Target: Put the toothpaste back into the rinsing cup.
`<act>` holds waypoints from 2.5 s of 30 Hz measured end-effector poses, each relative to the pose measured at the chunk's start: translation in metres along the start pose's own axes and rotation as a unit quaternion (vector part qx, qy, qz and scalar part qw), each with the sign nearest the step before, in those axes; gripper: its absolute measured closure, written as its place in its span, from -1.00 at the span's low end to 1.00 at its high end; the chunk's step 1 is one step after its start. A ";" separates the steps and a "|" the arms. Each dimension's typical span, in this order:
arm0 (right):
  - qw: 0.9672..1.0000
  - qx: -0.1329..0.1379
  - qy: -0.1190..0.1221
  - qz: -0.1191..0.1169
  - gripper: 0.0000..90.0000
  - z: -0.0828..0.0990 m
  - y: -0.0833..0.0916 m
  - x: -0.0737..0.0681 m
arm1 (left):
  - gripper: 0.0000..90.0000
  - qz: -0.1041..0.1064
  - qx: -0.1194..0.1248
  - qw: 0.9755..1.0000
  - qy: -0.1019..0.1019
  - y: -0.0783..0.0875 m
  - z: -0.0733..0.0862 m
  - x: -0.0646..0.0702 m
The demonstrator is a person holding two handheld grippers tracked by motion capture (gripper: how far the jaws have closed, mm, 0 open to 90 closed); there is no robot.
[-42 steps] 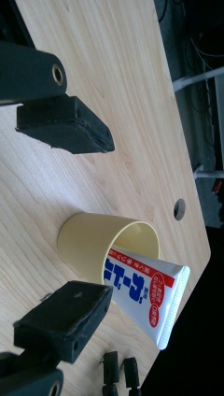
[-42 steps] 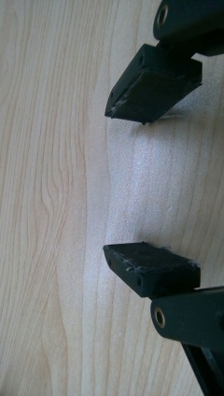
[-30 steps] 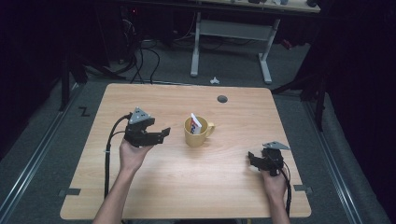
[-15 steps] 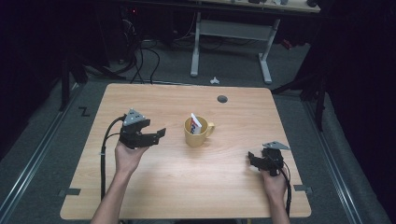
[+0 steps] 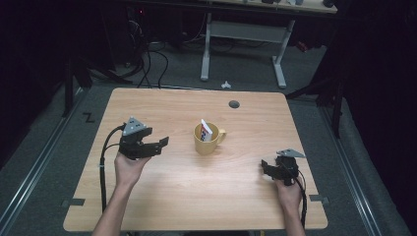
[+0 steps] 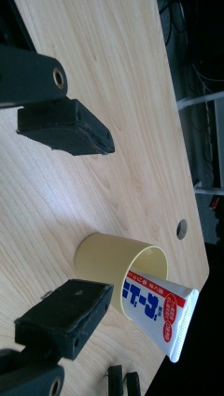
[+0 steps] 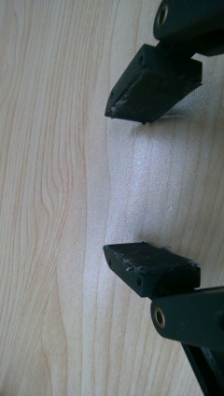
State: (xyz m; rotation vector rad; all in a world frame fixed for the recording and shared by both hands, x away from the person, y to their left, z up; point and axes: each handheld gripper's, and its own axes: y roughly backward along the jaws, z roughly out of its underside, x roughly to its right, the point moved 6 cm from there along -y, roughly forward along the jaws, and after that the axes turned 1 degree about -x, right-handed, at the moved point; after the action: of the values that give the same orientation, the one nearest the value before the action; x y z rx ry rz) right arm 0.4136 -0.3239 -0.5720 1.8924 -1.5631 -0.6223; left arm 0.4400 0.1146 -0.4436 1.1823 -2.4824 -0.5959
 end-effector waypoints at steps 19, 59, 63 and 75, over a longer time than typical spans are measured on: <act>1.000 0.000 0.001 0.000 -0.35 0.000 0.000 0.000 | -0.38 -0.006 0.006 1.000 0.006 0.009 0.008 -0.004; 1.000 0.000 0.002 0.001 -0.36 0.000 0.000 0.000 | -0.36 -0.016 0.003 0.999 0.031 0.017 0.030 -0.016; 1.000 0.000 0.002 0.001 -0.36 0.000 0.000 0.000 | -0.36 -0.016 0.002 0.999 0.033 0.017 0.032 -0.016; 1.000 0.000 0.002 0.000 -0.36 0.000 0.000 0.000 | -0.35 -0.021 -0.004 0.999 0.038 0.016 0.041 -0.019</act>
State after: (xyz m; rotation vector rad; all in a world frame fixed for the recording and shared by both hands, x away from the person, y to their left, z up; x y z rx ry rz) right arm 0.4136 -0.3241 -0.5719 1.8921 -1.5618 -0.6178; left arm 0.4219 0.1484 -0.4730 1.2336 -2.3959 -0.5609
